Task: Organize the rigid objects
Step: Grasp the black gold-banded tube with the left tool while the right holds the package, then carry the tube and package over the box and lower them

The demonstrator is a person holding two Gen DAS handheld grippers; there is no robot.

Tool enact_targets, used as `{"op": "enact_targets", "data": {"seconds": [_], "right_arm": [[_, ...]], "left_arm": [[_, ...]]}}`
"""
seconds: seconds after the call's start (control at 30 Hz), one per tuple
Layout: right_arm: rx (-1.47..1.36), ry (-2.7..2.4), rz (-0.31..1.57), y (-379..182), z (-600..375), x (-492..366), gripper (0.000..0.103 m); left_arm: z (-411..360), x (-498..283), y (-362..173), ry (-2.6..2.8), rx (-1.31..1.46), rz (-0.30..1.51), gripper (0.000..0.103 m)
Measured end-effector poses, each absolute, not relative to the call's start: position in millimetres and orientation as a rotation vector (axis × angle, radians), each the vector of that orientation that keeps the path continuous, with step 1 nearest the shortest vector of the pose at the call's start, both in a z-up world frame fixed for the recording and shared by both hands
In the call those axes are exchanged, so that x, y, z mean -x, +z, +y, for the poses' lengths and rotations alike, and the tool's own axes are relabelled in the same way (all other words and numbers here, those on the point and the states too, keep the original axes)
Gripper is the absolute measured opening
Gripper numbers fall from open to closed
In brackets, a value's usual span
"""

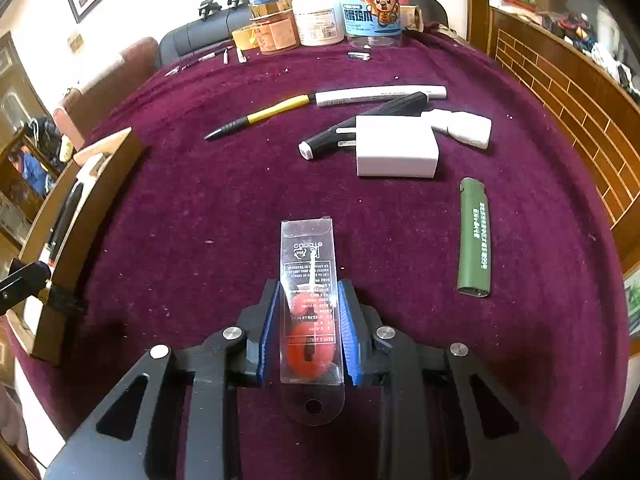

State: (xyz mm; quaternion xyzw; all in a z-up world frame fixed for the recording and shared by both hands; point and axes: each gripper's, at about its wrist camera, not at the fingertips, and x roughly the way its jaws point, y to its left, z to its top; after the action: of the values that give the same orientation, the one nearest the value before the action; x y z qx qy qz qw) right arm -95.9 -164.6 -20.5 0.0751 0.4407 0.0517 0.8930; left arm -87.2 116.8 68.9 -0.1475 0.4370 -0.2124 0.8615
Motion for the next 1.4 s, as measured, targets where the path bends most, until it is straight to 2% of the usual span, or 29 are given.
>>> {"op": "enact_targets", "data": {"seconds": [0.47, 0.87, 1.4], "right_arm": [[-0.112, 0.315, 0.831, 29.6, -90.1, 98.2, 0.025], [-0.078, 0.554, 0.925, 24.8, 25.0, 69.2, 0.026], [0.012, 0.532, 1.052, -0.3, 111.0, 3.4, 0.026]], "left_arm": [[220.1, 107.9, 99.4, -0.316, 0.454, 0.804, 0.014], [293.9, 77.5, 66.2, -0.122, 0.465, 0.923, 0.014], [318.1, -18.3, 35.2, -0.056, 0.467, 1.035, 0.016]]}}
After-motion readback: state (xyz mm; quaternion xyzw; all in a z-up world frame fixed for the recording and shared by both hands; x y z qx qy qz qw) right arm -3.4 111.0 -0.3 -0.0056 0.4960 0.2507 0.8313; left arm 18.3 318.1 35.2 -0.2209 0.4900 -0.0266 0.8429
